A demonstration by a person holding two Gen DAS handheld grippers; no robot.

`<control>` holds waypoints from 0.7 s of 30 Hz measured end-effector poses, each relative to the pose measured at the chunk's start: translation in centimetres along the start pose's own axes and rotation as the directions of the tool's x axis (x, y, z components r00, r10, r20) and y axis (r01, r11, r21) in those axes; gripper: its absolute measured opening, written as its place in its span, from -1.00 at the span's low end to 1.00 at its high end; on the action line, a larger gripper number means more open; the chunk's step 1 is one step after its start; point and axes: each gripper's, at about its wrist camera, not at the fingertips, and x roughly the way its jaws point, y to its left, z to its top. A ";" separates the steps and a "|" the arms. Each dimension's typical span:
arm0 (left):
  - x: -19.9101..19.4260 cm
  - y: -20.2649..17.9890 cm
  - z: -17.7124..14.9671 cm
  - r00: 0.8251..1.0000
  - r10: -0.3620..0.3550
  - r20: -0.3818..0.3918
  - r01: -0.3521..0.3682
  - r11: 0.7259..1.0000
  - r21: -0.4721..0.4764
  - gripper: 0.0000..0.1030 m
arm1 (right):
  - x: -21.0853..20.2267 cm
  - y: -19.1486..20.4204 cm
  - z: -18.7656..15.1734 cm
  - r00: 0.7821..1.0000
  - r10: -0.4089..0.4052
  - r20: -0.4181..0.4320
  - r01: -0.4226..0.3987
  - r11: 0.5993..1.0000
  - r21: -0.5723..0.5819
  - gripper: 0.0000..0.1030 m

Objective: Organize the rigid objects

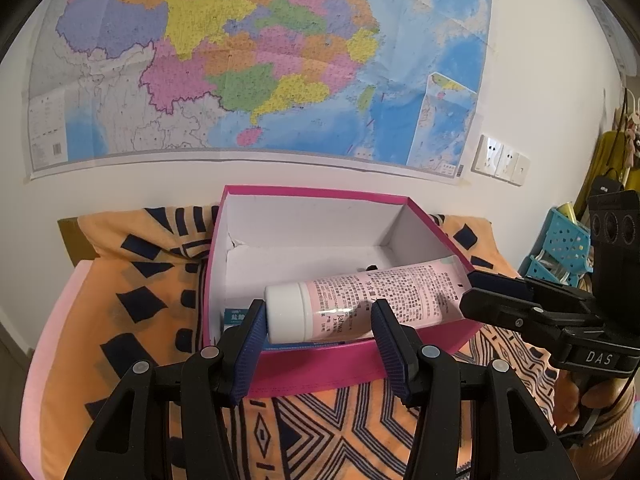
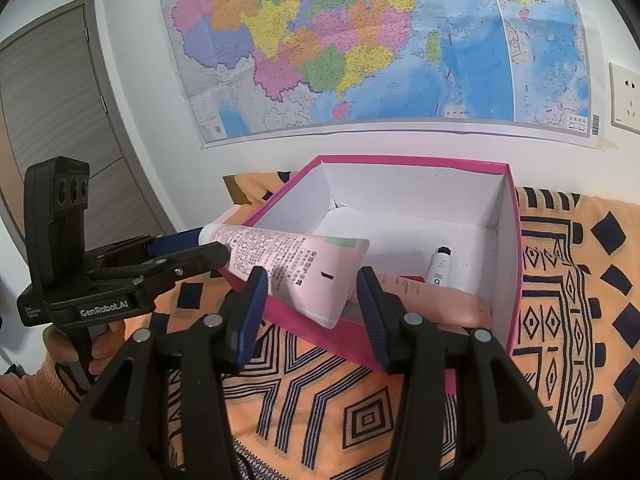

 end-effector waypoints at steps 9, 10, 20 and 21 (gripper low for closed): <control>0.3 0.1 0.0 1.000 0.002 -0.005 -0.002 1.000 -0.002 0.03 | 0.5 -0.5 0.4 1.000 -0.005 -0.006 0.005 1.000 0.001 -0.05; 0.3 0.1 0.0 1.000 0.001 -0.005 -0.001 1.000 -0.002 0.03 | 0.5 -0.6 0.5 1.000 -0.004 -0.007 0.004 1.000 0.001 -0.05; 0.9 0.4 0.0 1.000 0.007 -0.011 -0.007 1.000 -0.001 0.03 | 0.8 -0.4 0.3 1.000 -0.006 -0.010 0.006 1.000 -0.001 -0.05; 0.9 0.4 0.0 1.000 0.006 -0.012 -0.007 1.000 -0.003 0.03 | 0.9 -0.5 0.3 1.000 -0.007 -0.011 0.007 1.000 -0.001 -0.05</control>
